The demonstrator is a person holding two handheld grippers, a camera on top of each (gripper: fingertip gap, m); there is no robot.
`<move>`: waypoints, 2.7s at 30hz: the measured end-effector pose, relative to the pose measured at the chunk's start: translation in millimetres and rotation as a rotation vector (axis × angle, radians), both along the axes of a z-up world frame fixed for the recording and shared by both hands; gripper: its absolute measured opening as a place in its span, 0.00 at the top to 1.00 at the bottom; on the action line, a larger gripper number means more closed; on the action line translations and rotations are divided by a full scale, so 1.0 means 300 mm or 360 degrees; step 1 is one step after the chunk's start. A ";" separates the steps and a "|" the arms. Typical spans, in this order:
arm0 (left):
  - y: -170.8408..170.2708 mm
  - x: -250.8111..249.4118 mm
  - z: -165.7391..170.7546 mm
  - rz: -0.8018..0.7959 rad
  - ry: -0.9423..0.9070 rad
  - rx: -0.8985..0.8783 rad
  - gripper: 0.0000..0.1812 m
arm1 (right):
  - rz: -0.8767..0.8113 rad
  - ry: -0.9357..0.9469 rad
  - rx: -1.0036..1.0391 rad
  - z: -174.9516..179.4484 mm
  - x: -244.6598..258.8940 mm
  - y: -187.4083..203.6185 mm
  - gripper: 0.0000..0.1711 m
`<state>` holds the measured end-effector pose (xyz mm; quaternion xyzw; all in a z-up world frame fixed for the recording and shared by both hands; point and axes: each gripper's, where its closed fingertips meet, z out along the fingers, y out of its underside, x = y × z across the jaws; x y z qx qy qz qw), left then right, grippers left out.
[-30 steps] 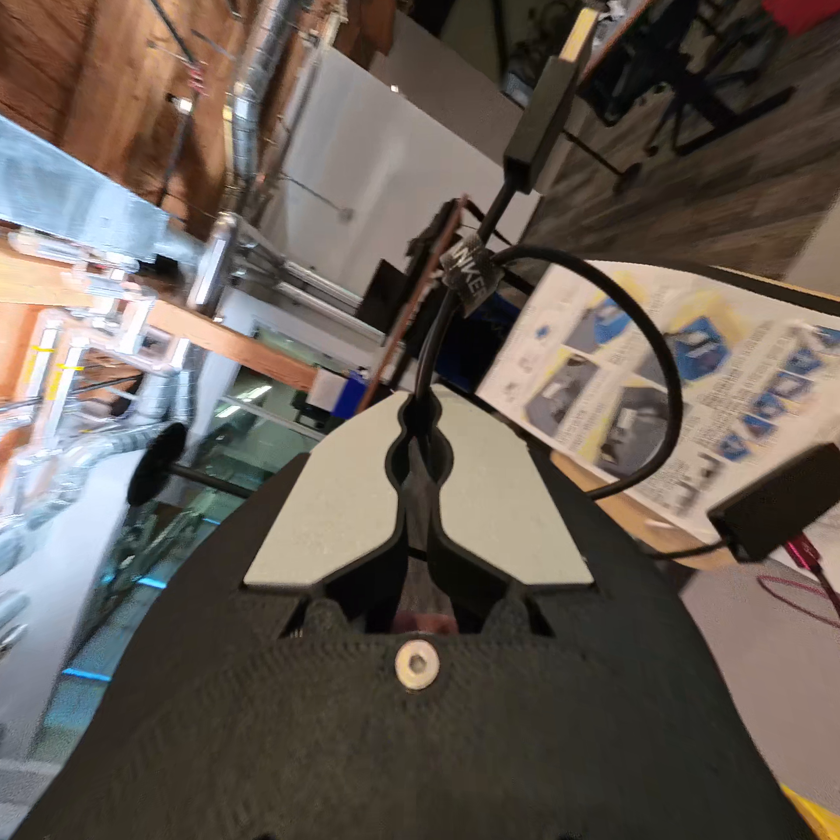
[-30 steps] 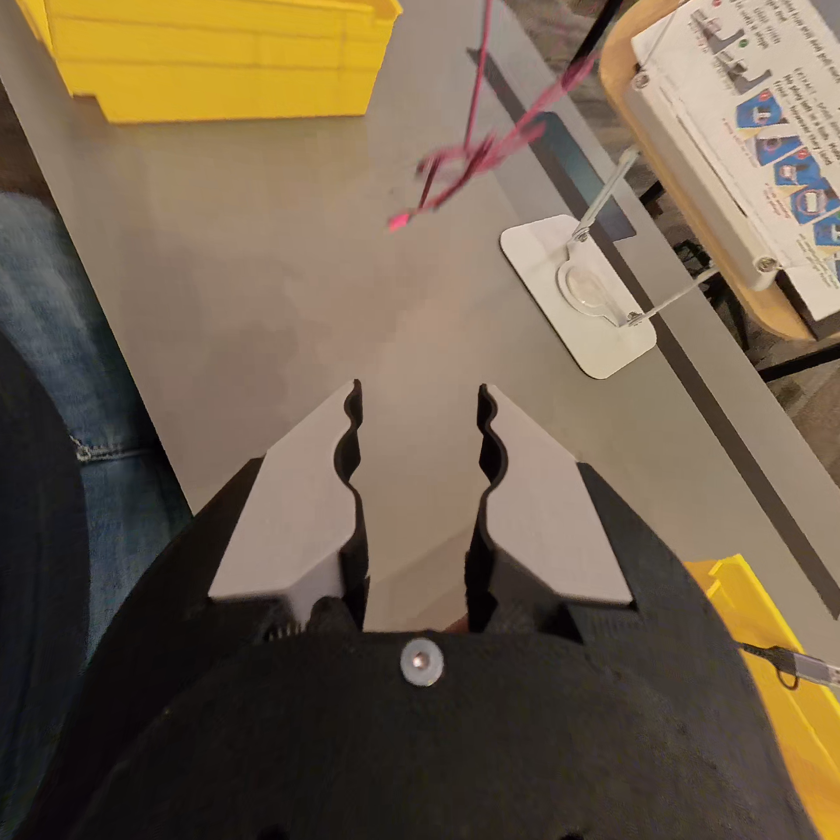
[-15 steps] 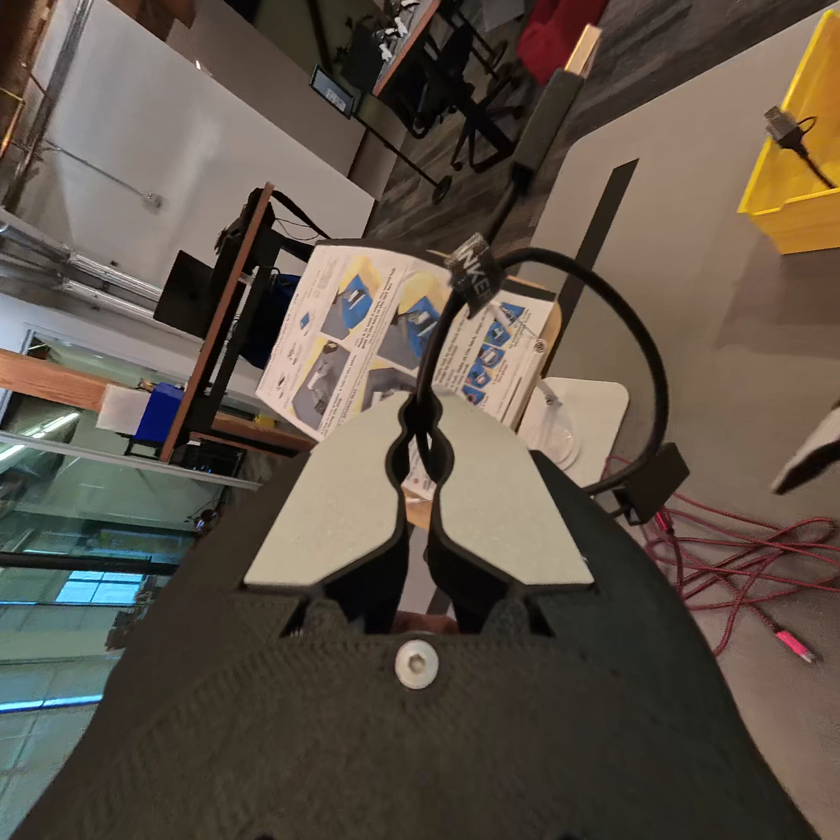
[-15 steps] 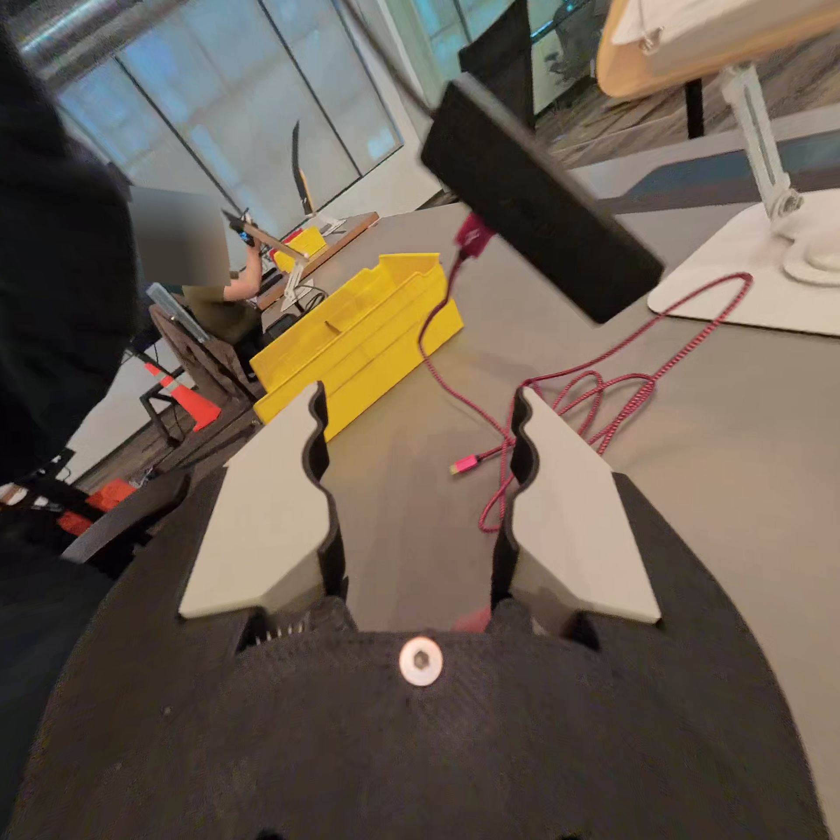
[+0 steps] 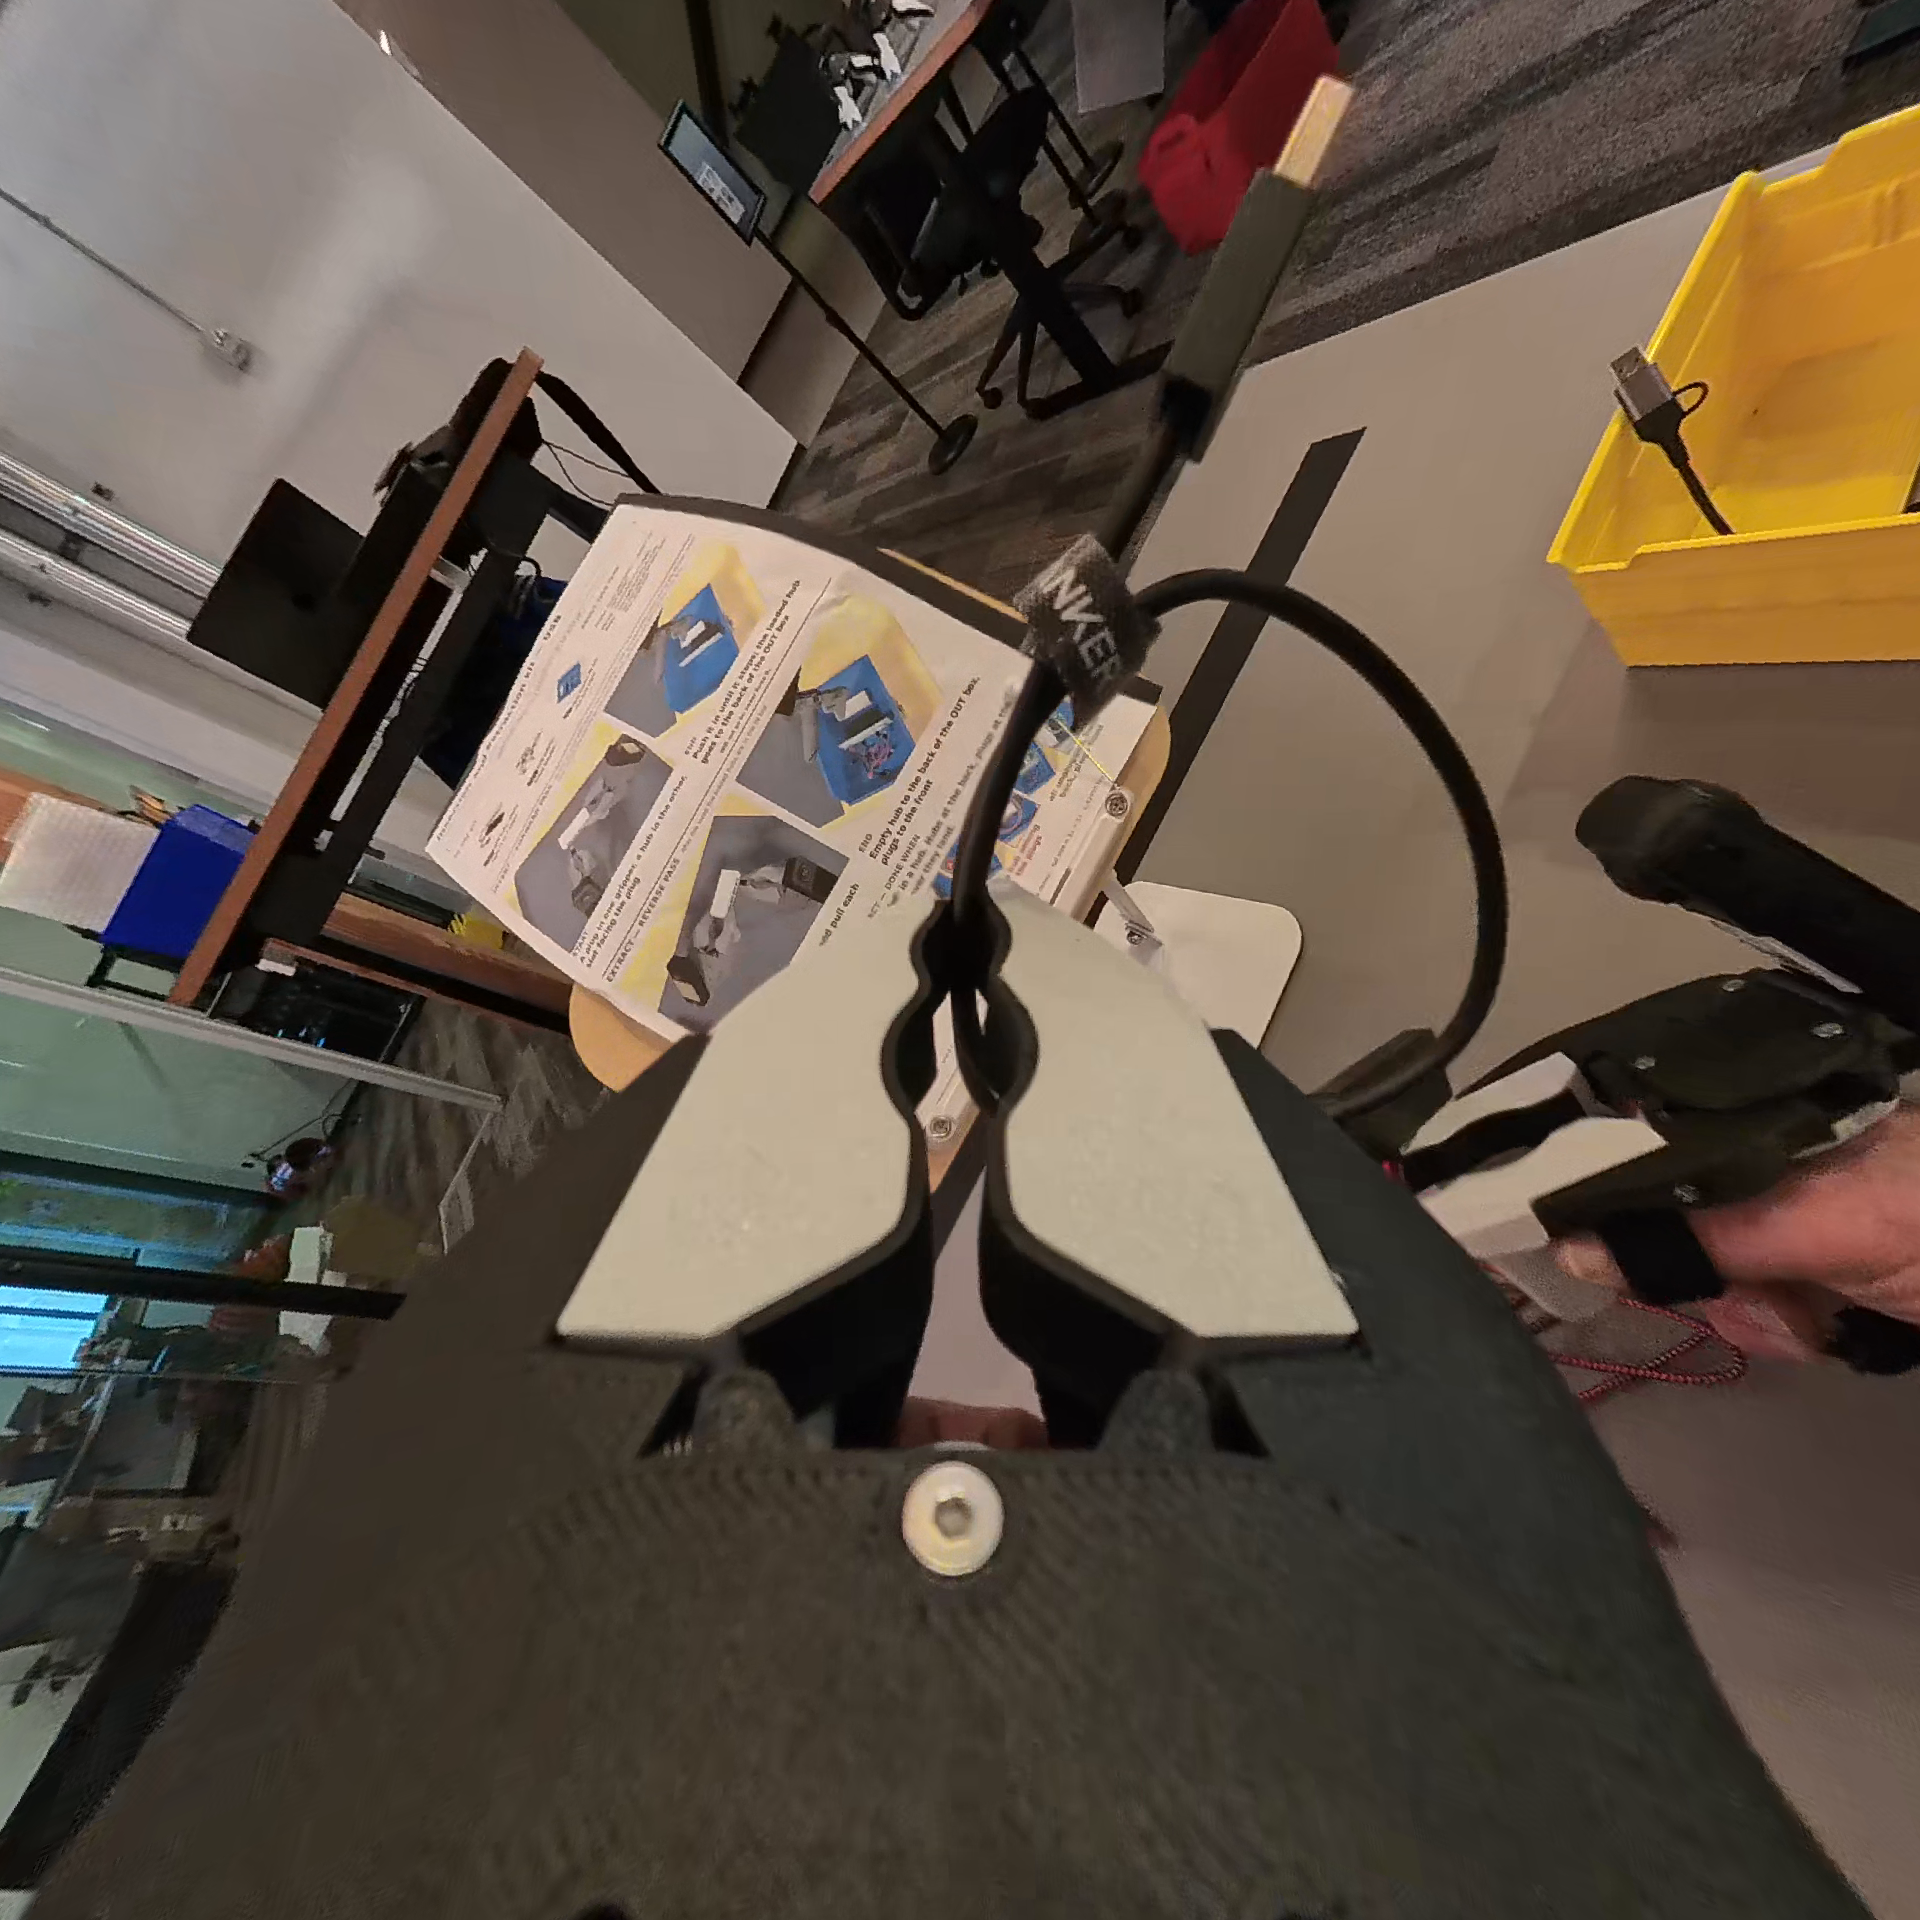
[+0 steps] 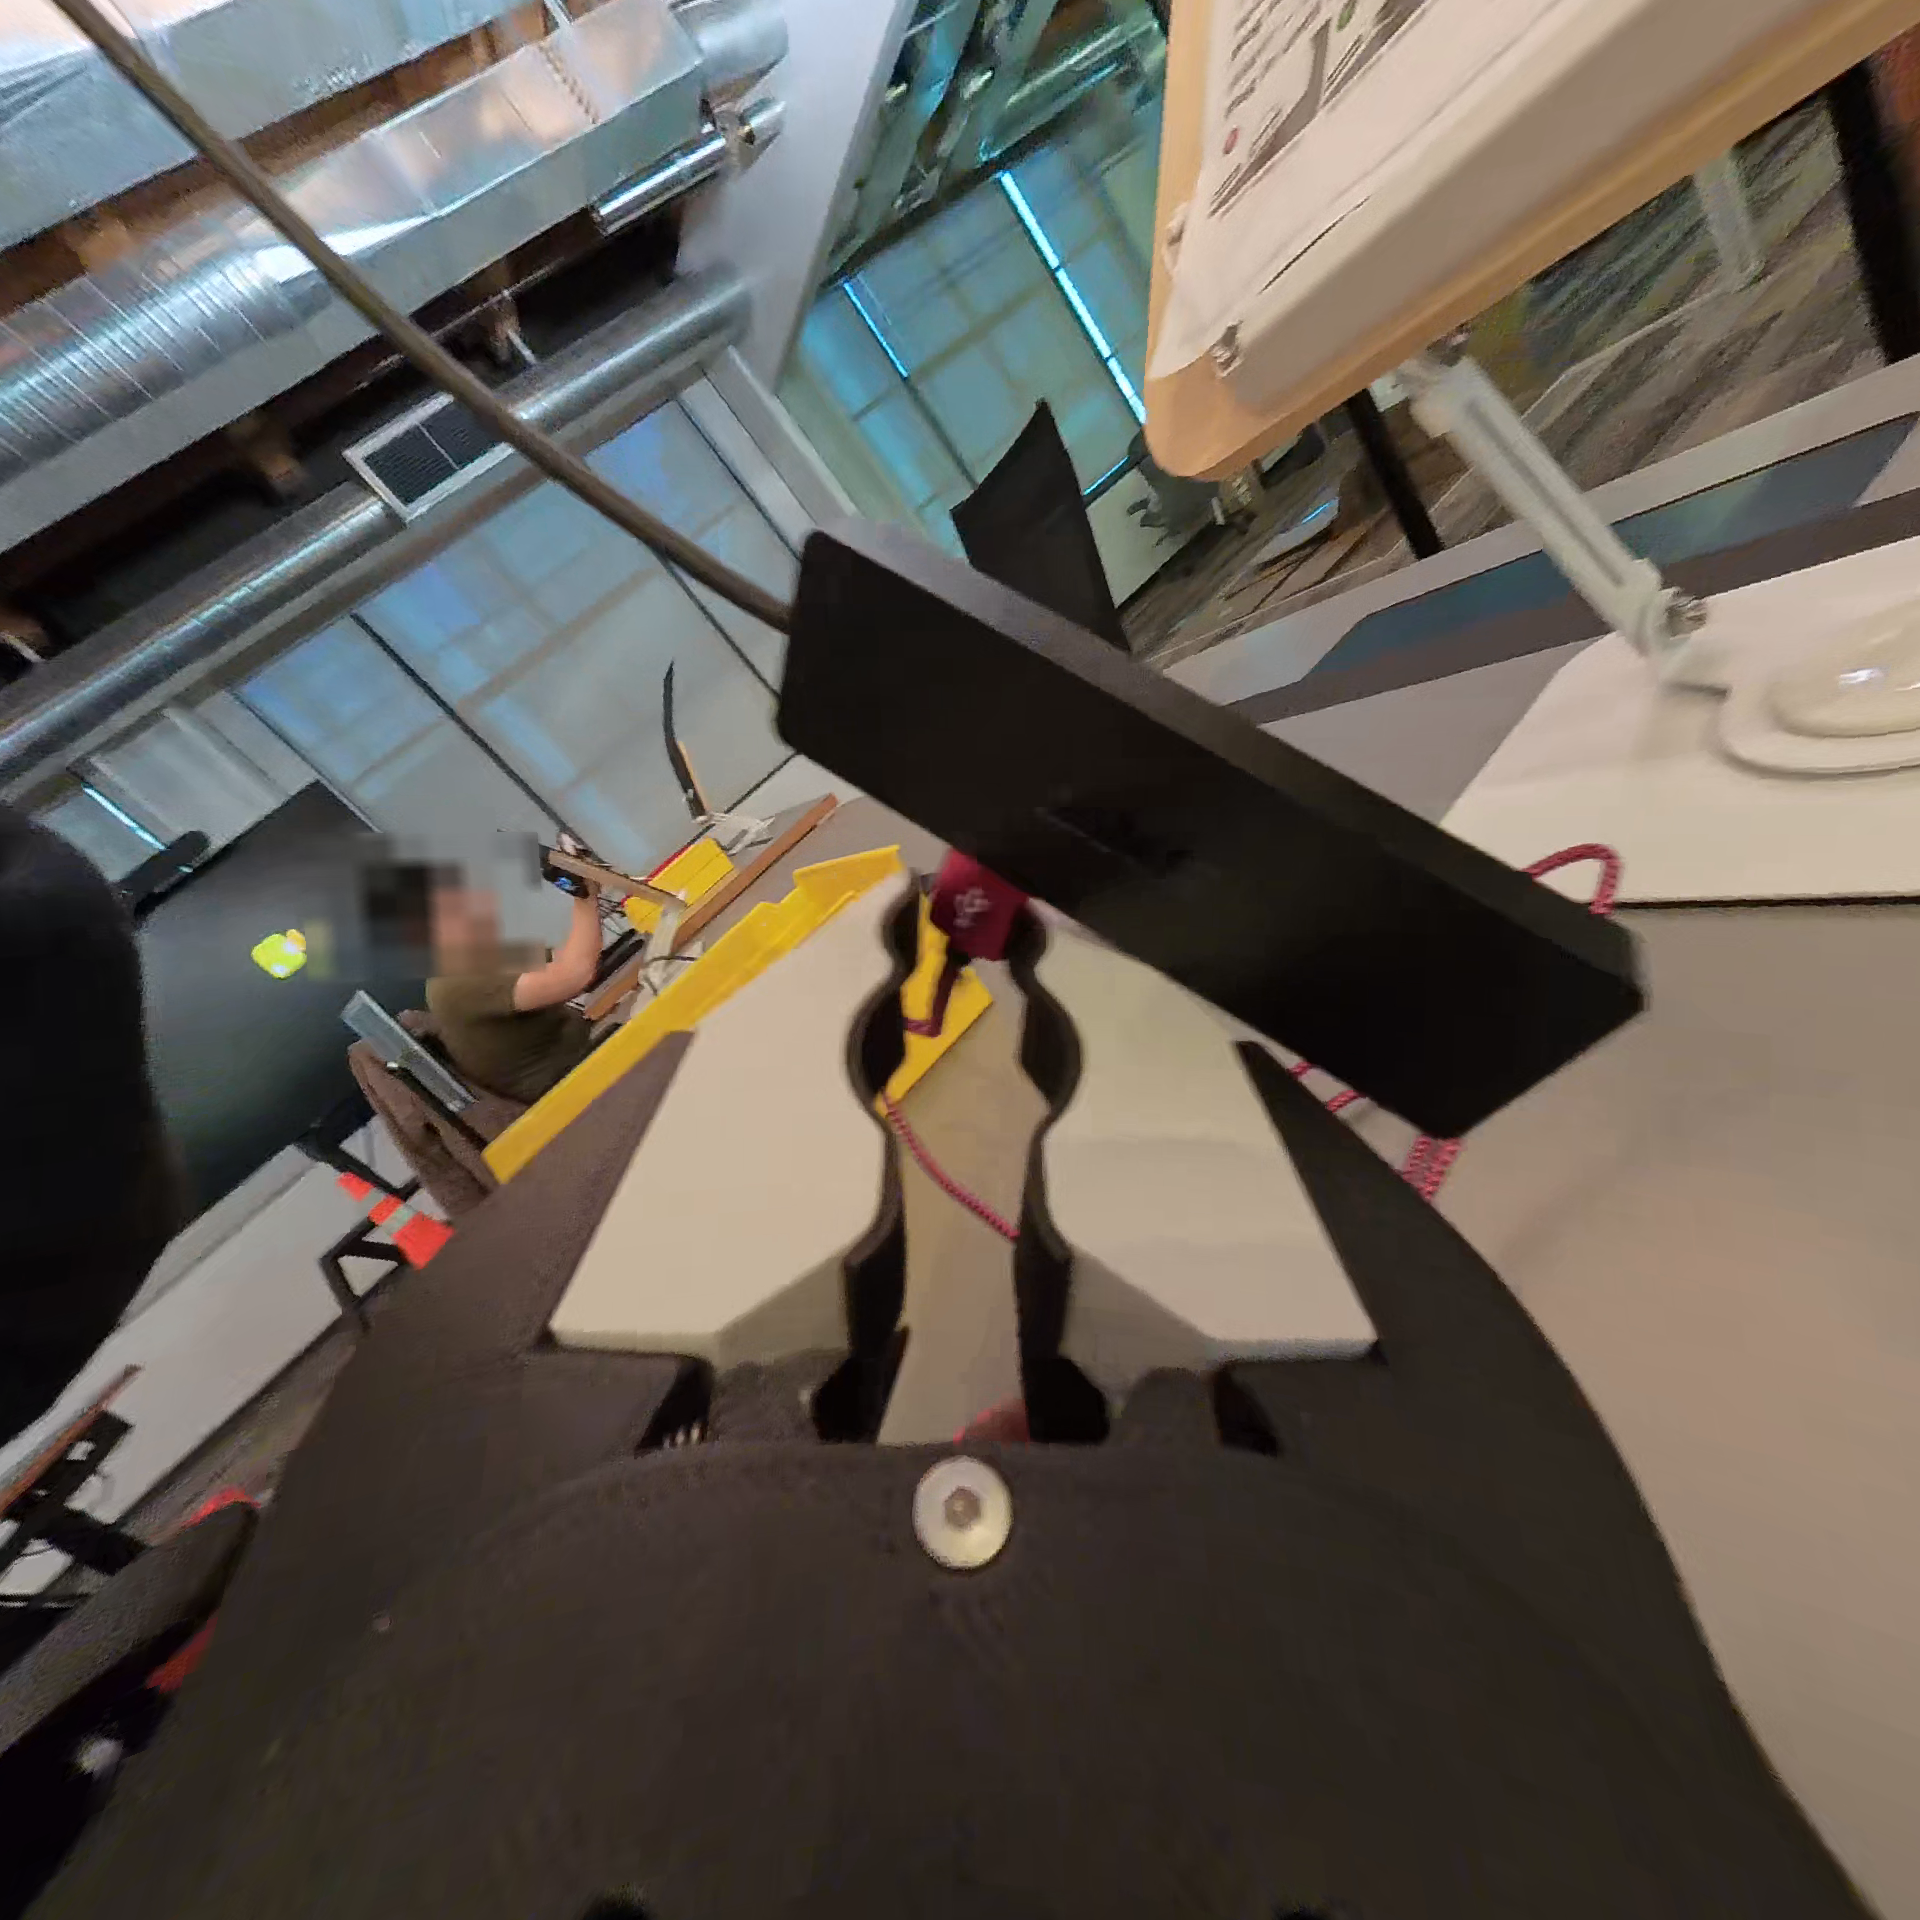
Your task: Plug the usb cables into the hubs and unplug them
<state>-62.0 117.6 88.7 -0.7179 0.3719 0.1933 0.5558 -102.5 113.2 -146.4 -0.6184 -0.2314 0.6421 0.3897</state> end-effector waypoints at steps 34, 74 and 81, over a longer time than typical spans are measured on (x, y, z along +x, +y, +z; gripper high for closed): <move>-0.117 0.001 -0.783 -0.0271 -0.0151 -0.0958 0.69 | 0.0844 -0.1685 0.1012 -0.310 0.299 -0.042 1.00; 0.005 0.061 -0.896 -0.0682 0.0860 -0.0102 0.19 | 0.1163 -0.1098 0.0470 -0.190 0.250 -0.146 1.00; 0.033 0.021 -0.915 -0.0512 0.1004 -0.0132 0.22 | 0.1144 -0.1132 0.0429 -0.199 0.218 -0.158 1.00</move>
